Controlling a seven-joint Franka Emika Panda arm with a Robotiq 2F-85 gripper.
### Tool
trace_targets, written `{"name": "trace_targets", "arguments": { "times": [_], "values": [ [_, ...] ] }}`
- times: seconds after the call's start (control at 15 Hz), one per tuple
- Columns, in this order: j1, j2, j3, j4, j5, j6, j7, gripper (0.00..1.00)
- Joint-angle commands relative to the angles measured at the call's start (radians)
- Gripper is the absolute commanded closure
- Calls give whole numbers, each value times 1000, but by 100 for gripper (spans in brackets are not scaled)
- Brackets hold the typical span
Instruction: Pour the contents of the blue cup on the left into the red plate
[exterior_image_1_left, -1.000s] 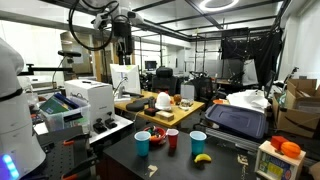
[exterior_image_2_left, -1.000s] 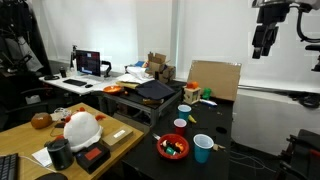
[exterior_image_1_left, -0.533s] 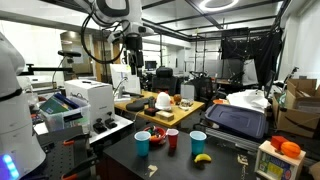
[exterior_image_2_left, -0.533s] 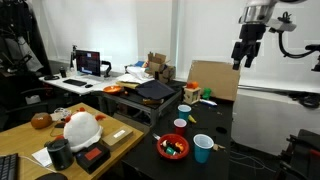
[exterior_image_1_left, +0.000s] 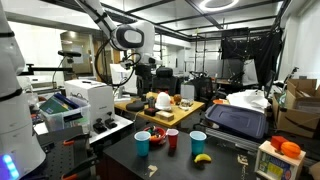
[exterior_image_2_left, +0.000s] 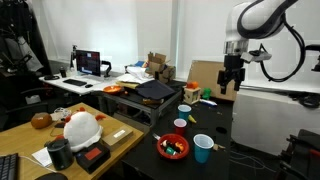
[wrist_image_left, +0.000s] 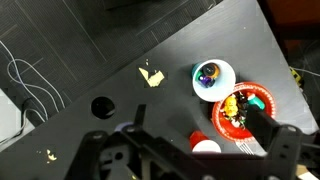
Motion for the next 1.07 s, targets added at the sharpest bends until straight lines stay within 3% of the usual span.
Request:
{"name": "trace_targets", "arguments": {
  "times": [0.0, 1.0],
  "values": [
    [6, 149, 4, 87, 27, 11, 19, 0],
    [20, 544, -39, 173, -49, 214, -18, 0]
  ]
}}
